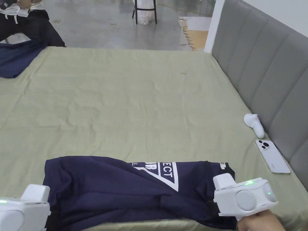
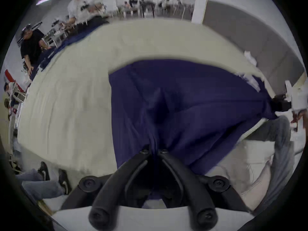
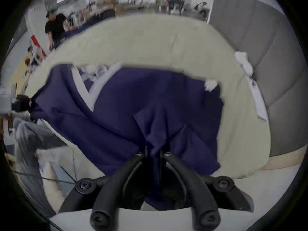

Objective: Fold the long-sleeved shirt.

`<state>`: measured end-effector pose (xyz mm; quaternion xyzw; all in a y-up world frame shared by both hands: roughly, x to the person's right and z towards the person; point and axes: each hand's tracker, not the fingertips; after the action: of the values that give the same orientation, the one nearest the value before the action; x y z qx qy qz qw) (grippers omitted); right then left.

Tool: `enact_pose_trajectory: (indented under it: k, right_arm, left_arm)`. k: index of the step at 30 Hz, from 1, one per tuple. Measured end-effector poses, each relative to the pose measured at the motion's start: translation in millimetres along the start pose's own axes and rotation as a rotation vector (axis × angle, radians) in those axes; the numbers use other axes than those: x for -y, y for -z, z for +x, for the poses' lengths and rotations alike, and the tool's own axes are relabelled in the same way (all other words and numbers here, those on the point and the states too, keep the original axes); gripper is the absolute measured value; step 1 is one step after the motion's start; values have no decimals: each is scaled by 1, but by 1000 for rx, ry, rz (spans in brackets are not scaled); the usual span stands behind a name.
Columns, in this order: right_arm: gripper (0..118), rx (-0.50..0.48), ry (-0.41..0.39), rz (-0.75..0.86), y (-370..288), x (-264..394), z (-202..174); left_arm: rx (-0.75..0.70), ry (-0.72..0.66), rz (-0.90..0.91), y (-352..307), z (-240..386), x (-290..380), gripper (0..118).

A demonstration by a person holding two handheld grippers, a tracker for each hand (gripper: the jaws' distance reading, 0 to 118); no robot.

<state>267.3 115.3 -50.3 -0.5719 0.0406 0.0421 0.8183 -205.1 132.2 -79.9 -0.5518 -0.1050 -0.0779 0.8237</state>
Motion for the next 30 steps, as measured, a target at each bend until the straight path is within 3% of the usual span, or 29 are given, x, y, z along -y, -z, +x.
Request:
enact_pose_trajectory:
  k: [3, 4, 5, 7, 8, 11, 14, 15, 16, 17, 18, 19, 23, 24, 25, 26, 30]
  right_arm:
    - [11, -26, 108, 78, -14, 0, 8]
    - [18, -29, 101, 73, -14, 1, 10]
    - [37, -27, 92, 80, -14, 5, 10]
    - [84, 10, 100, 130, -24, 8, 10]
    - [108, 16, 110, 142, -35, 9, 11]
    - [116, -32, 168, 240, -75, 4, 13]
    - [112, -11, 221, 393, -108, -7, 12]
    - [100, -2, 225, 414, -117, -12, 10]
    - [73, 14, 224, 434, -123, -16, 8]
    - [10, 34, 214, 436, -125, -21, 5]
    - [2, 39, 210, 436, -125, -24, 0]
    - [1, 67, 204, 432, -124, -28, -2]
    - [1, 37, 200, 409, -126, -30, -8]
    - [1, 17, 205, 416, -127, -29, -9]
    - [2, -2, 206, 418, -129, -29, -10]
    - [2, -16, 206, 416, -129, -28, -11]
    - [2, -34, 203, 409, -129, -23, -14]
  left_arm:
    - [11, -89, 60, 6, -1, 0, 8]
    - [26, -107, 37, 1, -2, -2, 14]
    - [35, -97, 49, -4, -3, -4, 33]
    - [60, -120, 108, -16, -5, -3, 94]
    - [68, -125, 116, -24, -6, -3, 109]
    - [100, -152, 244, -67, -8, -4, 109]
    - [111, -182, 322, -96, -13, -15, 95]
    - [99, -177, 348, -103, -12, -18, 82]
    - [76, -164, 373, -108, -11, -21, 58]
    - [59, -147, 392, -107, -10, -25, 15]
    - [29, -146, 413, -107, -9, -27, 4]
    - [43, -147, 403, -107, -7, -29, 4]
    - [167, -207, 385, -99, -16, -34, 8]
    - [198, -247, 388, -95, -23, -34, 28]
    - [240, -294, 385, -93, -35, -35, 64]
    - [266, -346, 380, -83, -46, -35, 108]
    - [410, -556, 310, -30, -91, -32, 104]
